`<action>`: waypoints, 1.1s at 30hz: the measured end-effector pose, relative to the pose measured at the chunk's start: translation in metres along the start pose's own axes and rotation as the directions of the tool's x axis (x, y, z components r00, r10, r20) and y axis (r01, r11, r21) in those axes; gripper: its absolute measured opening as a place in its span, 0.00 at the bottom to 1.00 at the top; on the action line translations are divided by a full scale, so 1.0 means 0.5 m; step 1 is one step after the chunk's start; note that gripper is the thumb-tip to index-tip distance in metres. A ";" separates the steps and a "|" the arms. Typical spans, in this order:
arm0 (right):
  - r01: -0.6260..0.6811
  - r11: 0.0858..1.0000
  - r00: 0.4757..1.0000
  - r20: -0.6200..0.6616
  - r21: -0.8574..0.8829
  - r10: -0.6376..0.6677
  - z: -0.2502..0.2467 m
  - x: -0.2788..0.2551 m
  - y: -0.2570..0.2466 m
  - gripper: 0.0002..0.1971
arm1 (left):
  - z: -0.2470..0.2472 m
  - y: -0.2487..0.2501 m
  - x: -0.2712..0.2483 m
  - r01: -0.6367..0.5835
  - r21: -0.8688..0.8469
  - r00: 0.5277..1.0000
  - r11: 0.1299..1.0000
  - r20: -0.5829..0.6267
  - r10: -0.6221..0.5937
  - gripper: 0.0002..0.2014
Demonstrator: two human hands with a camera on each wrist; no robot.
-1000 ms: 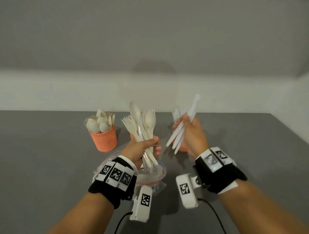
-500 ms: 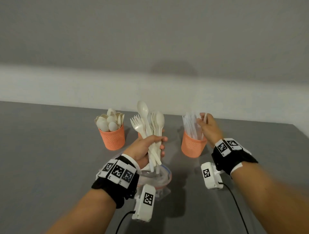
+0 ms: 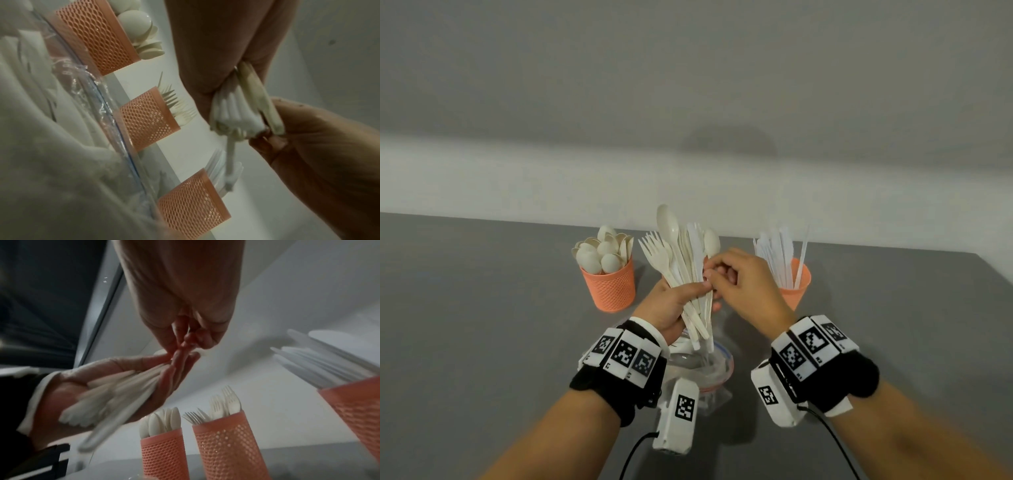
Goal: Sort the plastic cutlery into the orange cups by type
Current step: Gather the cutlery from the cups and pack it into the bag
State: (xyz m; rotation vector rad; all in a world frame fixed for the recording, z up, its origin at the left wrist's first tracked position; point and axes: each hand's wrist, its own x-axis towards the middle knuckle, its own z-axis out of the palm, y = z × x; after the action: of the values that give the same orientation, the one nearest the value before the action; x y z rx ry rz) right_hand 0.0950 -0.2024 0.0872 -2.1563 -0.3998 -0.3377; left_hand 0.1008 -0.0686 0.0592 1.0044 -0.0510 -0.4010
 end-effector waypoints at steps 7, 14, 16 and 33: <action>-0.142 0.986 0.985 0.083 -0.090 0.150 0.007 0.000 -0.011 0.09 | -0.011 0.002 -0.011 0.044 -0.014 0.997 0.999 0.065 -0.043 0.22; -0.220 0.971 0.960 0.155 -0.097 0.234 0.015 -0.006 -0.024 0.03 | 0.006 0.005 -0.022 -0.005 0.045 1.000 0.999 0.015 0.005 0.23; -0.243 0.969 0.953 0.175 -0.045 0.248 0.013 -0.008 -0.026 0.04 | 0.010 0.003 -0.025 -0.022 0.050 1.000 0.999 0.003 0.022 0.28; -0.186 0.970 0.981 -0.023 0.157 0.192 0.001 -0.010 -0.025 0.07 | 0.015 -0.010 0.001 -0.111 -0.022 0.994 0.994 0.023 0.111 0.33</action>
State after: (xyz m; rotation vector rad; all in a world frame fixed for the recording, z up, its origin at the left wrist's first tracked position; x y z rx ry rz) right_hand 0.0853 -0.1960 0.0939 -2.0137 -0.1898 -0.2319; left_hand 0.0981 -0.0774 0.0589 0.9712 -0.1237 -0.3114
